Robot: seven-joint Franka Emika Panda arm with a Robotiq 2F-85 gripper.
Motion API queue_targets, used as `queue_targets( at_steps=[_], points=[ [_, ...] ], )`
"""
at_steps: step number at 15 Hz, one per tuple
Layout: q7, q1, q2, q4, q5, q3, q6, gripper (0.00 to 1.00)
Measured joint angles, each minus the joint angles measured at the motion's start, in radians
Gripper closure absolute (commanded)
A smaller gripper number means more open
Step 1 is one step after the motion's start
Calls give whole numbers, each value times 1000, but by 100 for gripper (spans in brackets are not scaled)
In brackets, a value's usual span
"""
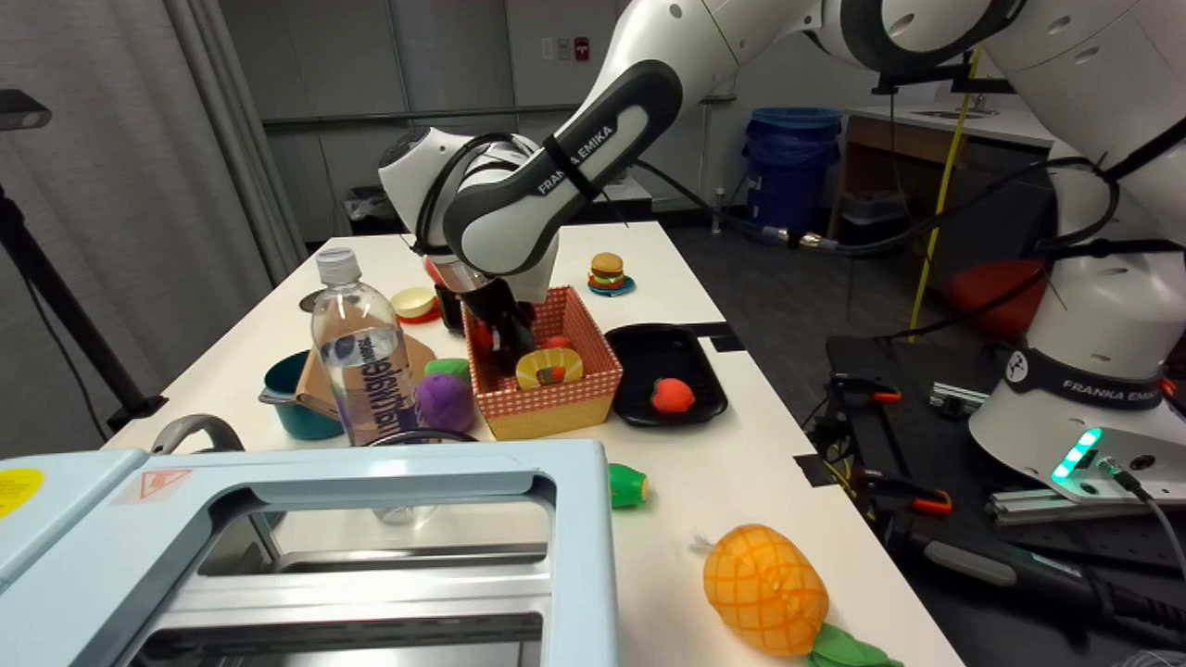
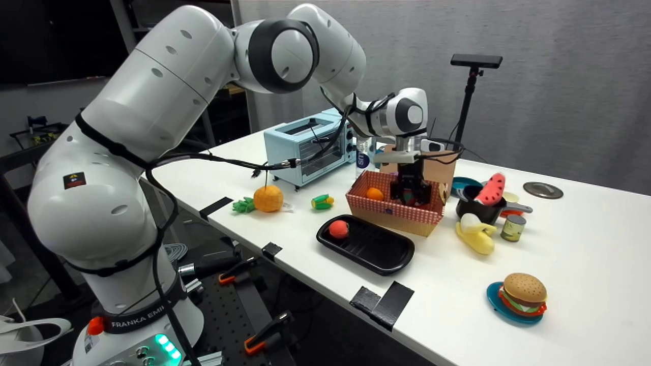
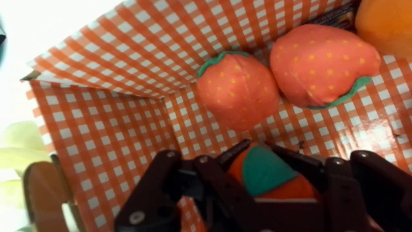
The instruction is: Take the orange out of the box and put it on the tray
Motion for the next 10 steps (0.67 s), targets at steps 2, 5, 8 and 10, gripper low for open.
queue_targets(
  at_steps=[2, 5, 8, 10],
  points=[
    [13, 1, -26, -11, 0, 4, 15, 100],
    [50, 14, -115, -73, 1, 14, 56, 100],
    [102, 35, -242, -187, 1, 16, 109, 100],
    [137, 45, -333, -272, 1, 16, 143, 100]
  ],
)
